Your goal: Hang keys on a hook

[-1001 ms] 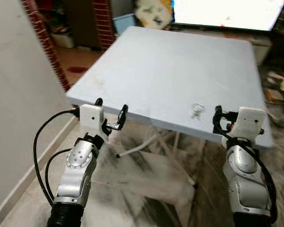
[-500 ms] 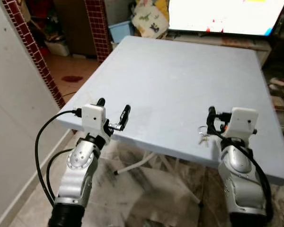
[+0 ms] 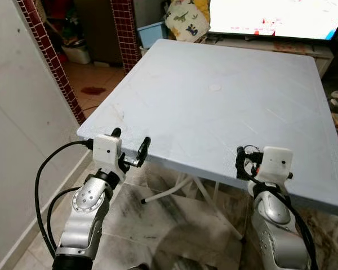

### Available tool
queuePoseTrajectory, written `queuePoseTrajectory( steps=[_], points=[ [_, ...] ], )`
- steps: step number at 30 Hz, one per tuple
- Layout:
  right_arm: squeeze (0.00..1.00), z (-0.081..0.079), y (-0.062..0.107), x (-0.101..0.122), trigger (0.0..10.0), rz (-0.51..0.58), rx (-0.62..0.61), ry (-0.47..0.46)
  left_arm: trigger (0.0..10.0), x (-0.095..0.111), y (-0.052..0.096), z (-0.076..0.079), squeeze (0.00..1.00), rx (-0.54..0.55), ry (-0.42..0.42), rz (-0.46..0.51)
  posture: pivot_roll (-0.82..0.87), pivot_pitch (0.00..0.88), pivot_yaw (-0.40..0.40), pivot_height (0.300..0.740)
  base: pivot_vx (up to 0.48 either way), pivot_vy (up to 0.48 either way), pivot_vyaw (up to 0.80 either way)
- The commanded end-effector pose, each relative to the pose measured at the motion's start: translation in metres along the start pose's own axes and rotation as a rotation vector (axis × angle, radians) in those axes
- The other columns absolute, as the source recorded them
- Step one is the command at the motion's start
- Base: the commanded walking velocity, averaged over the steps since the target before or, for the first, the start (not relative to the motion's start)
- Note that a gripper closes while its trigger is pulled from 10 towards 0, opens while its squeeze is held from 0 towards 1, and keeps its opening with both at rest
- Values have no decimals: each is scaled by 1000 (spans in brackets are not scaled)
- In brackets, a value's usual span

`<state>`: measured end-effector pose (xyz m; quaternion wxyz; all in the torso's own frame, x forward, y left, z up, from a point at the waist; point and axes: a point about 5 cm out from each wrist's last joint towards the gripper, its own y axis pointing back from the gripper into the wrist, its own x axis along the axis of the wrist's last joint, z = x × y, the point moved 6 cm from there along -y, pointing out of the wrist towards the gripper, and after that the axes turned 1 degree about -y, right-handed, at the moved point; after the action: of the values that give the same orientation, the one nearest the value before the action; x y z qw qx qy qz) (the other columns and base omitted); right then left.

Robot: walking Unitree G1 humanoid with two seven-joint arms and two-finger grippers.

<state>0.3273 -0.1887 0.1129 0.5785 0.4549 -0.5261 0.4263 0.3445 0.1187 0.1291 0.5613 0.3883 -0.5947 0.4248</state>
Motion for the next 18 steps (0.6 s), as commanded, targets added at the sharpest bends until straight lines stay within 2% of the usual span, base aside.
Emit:
queuePoseTrajectory(
  steps=[1,6,18],
  points=[
    [0,4,1,4,10000,8,-24,-21,10000,5,1,1,0,-11,-6,10,-136,105,69,740,0,0,0],
    [0,-1,-2,12,10000,29,-10,-15,10000,7,0,4,0,-27,-11,10,-133,104,72,740,0,0,0],
    [0,-7,-5,11,10000,23,0,-26,10000,7,2,2,0,-20,-13,1,-114,105,73,740,0,0,0]
  ],
)
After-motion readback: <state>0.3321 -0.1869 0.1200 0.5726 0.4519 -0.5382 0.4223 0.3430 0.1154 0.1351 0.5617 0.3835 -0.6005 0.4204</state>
